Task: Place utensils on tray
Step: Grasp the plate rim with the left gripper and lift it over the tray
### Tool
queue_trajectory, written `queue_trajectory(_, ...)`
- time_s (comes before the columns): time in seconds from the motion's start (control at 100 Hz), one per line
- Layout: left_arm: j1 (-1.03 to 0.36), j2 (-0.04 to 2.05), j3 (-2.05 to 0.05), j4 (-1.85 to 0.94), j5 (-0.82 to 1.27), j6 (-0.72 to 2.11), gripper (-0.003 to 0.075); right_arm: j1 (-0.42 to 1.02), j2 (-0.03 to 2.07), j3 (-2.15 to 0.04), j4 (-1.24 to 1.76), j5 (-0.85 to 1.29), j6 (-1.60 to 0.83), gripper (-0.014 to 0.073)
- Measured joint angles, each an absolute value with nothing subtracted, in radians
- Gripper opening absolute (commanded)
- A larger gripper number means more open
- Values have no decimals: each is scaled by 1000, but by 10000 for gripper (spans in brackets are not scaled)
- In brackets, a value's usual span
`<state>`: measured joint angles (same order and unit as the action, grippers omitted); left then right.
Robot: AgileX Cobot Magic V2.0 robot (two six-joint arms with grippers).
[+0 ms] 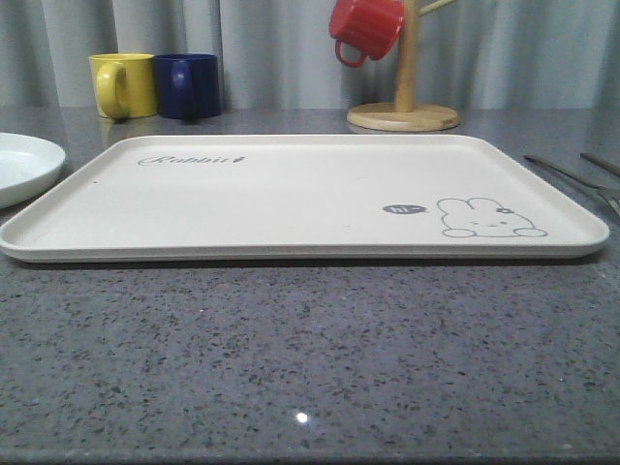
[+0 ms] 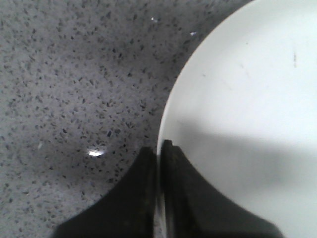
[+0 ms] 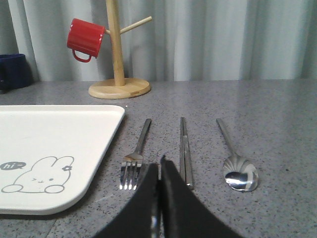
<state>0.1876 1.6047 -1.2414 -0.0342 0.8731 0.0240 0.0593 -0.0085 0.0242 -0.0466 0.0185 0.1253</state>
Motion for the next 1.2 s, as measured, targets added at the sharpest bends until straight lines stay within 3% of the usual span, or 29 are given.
queue_trajectory(0.56,181,1410,-1407,-347,979,221,-19,59,-8,24,-47,19,125,-69)
queue_trajectory(1.2,-155,1669,-1412,-401,958,249,-19,59,-8,24,-47,19,125,-69)
